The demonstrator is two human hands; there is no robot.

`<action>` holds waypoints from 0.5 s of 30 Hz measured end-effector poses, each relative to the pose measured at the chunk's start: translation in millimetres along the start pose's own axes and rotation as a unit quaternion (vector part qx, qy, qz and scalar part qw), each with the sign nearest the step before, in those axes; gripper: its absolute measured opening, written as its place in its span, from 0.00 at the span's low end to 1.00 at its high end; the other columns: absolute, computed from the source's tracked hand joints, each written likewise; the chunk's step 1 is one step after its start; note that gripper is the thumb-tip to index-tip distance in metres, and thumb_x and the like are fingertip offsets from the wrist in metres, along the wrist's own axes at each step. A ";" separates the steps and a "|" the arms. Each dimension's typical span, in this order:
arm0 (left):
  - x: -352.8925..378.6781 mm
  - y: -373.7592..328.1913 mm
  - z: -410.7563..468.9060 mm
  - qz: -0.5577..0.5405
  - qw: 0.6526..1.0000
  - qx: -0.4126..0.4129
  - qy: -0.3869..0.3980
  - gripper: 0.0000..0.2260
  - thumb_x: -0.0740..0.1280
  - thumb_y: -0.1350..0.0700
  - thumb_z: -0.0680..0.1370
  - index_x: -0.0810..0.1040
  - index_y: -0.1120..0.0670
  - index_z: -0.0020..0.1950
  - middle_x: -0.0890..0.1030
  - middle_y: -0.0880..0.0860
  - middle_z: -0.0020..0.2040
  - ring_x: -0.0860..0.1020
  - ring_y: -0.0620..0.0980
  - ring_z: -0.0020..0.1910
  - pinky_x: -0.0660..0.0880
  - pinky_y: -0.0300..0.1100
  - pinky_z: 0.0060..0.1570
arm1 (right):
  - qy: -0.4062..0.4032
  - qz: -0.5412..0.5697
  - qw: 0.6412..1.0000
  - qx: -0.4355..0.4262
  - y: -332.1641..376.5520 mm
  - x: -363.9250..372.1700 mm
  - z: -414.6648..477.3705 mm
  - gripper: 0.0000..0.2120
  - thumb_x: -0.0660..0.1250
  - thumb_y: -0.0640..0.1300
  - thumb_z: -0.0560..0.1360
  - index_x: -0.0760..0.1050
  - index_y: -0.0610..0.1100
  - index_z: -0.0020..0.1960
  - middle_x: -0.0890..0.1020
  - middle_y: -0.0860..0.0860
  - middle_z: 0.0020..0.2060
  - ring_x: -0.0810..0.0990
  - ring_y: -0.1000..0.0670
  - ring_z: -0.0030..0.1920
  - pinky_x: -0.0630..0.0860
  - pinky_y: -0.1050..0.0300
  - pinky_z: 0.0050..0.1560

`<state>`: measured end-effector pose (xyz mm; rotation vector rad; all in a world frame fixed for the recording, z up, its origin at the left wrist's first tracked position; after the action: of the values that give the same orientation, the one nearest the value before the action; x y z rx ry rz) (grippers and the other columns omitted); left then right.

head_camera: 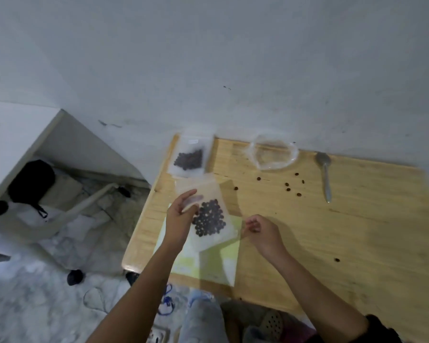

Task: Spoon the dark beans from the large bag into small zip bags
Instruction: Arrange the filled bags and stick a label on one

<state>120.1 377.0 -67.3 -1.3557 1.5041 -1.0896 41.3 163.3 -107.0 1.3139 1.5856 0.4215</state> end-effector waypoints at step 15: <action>-44.9 5.1 8.7 -0.028 0.998 -0.007 -0.058 0.15 0.63 0.68 0.76 0.77 0.52 0.58 0.83 0.51 0.51 0.80 0.55 0.49 0.77 0.43 0.46 | -0.033 0.008 0.999 0.002 21.2 5.6 16.1 0.05 0.69 0.40 0.73 0.77 0.42 0.40 0.78 0.52 0.34 0.76 0.53 0.37 0.68 0.66 0.34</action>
<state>130.9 421.4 -73.7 -1.4537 1.3997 -1.0190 66.7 170.6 -100.5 1.3307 1.5222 0.3804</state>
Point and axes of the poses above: each hand's wrist, its own z-axis towards the middle knuckle, its own x-axis out of the palm, y = z × x, the point moved 9 cm from there along z, towards the middle knuckle
